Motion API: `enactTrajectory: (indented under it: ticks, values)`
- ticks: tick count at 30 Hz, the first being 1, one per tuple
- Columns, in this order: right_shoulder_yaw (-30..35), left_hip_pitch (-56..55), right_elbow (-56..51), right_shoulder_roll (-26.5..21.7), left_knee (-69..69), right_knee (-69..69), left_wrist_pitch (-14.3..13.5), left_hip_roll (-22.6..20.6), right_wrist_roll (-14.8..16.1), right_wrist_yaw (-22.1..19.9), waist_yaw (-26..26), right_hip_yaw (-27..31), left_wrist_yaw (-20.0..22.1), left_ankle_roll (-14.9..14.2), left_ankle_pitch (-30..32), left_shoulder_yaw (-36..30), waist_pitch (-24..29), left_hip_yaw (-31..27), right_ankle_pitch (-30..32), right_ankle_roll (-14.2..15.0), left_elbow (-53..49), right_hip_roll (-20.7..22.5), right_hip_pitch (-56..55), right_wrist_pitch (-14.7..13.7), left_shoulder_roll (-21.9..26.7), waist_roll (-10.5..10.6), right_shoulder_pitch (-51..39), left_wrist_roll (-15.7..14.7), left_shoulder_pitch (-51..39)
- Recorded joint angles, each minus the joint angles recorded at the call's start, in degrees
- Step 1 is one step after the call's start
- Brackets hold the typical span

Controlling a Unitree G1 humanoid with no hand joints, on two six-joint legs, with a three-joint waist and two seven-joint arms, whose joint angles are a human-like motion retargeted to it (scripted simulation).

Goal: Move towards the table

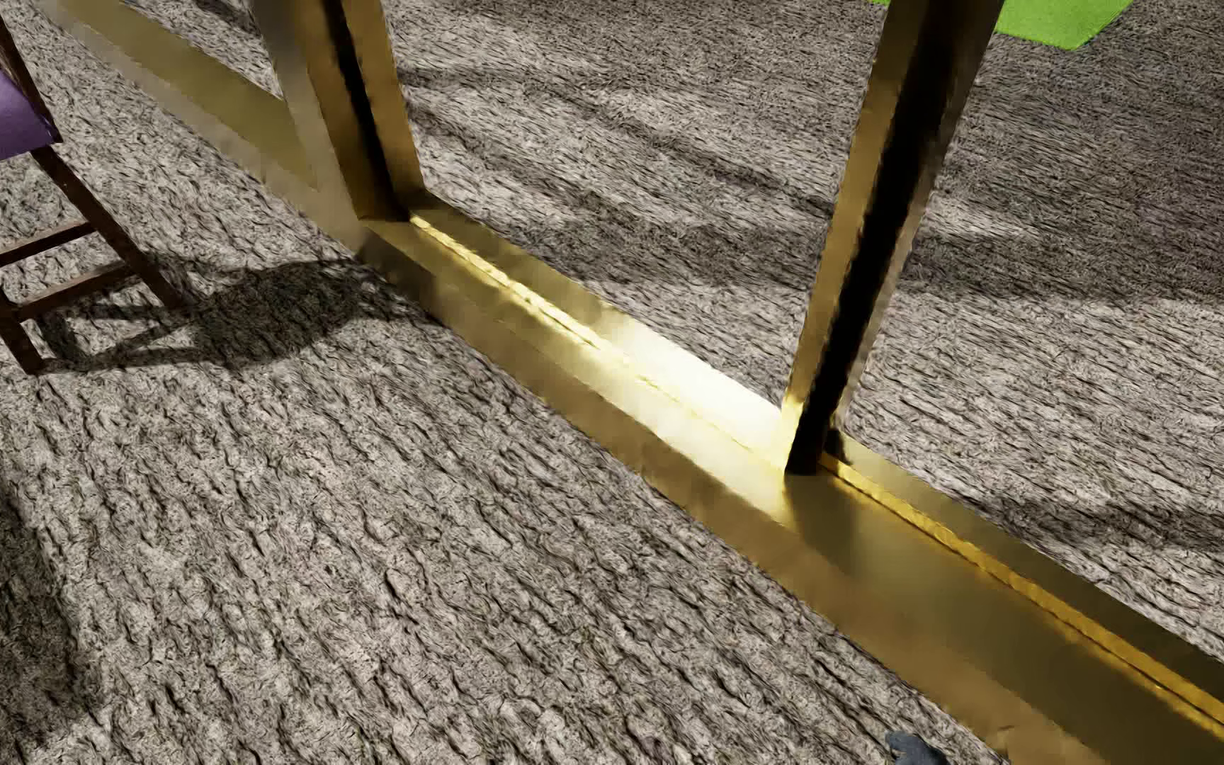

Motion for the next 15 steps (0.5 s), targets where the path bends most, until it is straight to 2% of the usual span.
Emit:
enactTrajectory:
  ticks: [1, 2, 4, 5, 6, 8, 9, 10, 11, 12, 13, 14, 15]
  values:
    - [-1.9, 1.8, 4.5, 0.7, -1.0, 7.6, -0.6, -1.0, 0.3, 0.8, -0.4, -0.5, 1.7, 0.5, -1.1, -0.1, -0.1, 0.5, 1.9, -0.8, -0.9, -2.6, -5.4, 2.8, 0.3, -0.9, 1.0, -0.9, -3.2]
    - [-1.6, 3.4, 7.4, 0.5, -2.1, 12.5, -1.1, -1.9, -1.2, 2.9, -1.1, -1.2, 3.0, 0.9, -2.0, 0.2, -0.2, 0.4, -0.4, -1.7, -1.1, -4.2, -10.4, 3.2, 1.0, -1.9, 2.7, -2.3, -7.4]
    - [2.6, 6.4, 8.8, -0.1, -4.1, 14.1, -1.2, -3.3, -7.5, 6.6, -2.9, -3.7, 4.5, 1.3, -3.6, 0.1, -0.5, -1.1, -3.6, -3.3, -1.0, -5.6, -18.1, -0.8, 2.7, -3.3, 8.5, -4.7, -16.3]
    - [2.5, 7.8, 7.5, 0.5, -4.9, 10.7, -0.8, -3.8, -8.7, 7.4, -4.0, -5.4, 5.0, 1.5, -4.5, -0.1, -0.7, -1.9, -4.2, -3.5, -1.5, -5.6, -20.7, -2.9, 3.6, -3.8, 11.7, -5.4, -20.1]
    - [0.7, 9.1, 5.9, 1.7, -5.6, 4.5, -0.5, -4.1, -7.9, 7.8, -5.0, -7.4, 5.7, 1.7, -5.4, -0.2, -1.0, -2.5, -5.2, -3.8, -2.8, -5.2, -22.5, -4.2, 4.3, -4.2, 14.5, -6.3, -23.2]
    - [-4.0, 11.3, 3.9, 4.3, -6.3, -15.8, -0.4, -4.4, -4.3, 8.5, -6.4, -13.4, 8.2, 2.1, -7.6, -0.5, -1.7, -2.7, -6.6, -3.0, -7.8, -3.6, -22.2, -4.7, 5.5, -4.7, 18.4, -9.5, -26.8]
    - [-4.6, 12.4, 3.9, 4.8, -6.1, -27.1, -0.8, -4.4, -4.0, 9.0, -6.6, -17.9, 9.8, 2.1, -9.1, -0.6, -2.0, -2.5, -4.8, -2.8, -10.8, -2.4, -20.2, -4.5, 6.2, -4.9, 19.5, -12.1, -27.5]
    - [-3.5, 13.4, 4.4, 4.6, -5.1, -34.9, -1.4, -4.3, -5.4, 9.8, -6.5, -24.3, 11.2, 2.2, -10.8, -1.0, -2.3, -1.9, -2.2, -5.6, -13.7, -1.8, -17.8, -4.5, 7.2, -5.0, 20.1, -15.0, -27.5]
    - [-1.4, 13.7, 5.3, 3.9, -2.7, -37.1, -1.9, -4.1, -7.8, 11.0, -6.2, -30.2, 12.1, 2.1, -12.6, -1.3, -2.5, -1.0, -2.3, -10.0, -16.4, -2.0, -16.0, -4.7, 8.3, -4.8, 20.0, -18.1, -27.0]
    - [1.0, 13.4, 6.2, 3.0, 1.3, -36.1, -1.9, -3.5, -10.7, 12.4, -6.0, -31.1, 12.7, 1.9, -13.4, -1.2, -2.5, 0.2, -4.6, -10.8, -18.9, -1.6, -15.1, -5.3, 9.4, -4.4, 19.2, -20.9, -25.7]
    - [2.7, 12.0, 6.7, 2.4, 7.4, -34.7, -1.5, -2.5, -13.1, 13.3, -5.9, -29.7, 13.4, 1.6, -11.9, -0.7, -2.3, 1.6, -6.2, -10.3, -21.2, -0.5, -14.7, -5.6, 10.2, -3.8, 17.8, -23.1, -23.5]
    - [3.3, 8.8, 6.4, 2.4, 16.2, -33.1, -0.5, -0.9, -14.6, 13.3, -5.7, -28.2, 14.3, 1.5, -8.3, 0.2, -2.0, 3.0, -7.6, -9.8, -22.6, 1.0, -14.4, -5.6, 10.4, -2.9, 16.3, -24.8, -20.8]
    - [2.8, 4.1, 4.7, 2.9, 26.7, -32.2, 0.8, 1.0, -14.7, 12.4, -5.5, -26.9, 14.5, 0.9, -3.5, 1.0, -1.7, 3.9, -9.0, -9.4, -22.8, 2.8, -14.0, -5.9, 10.2, -1.8, 15.1, -25.8, -18.0]
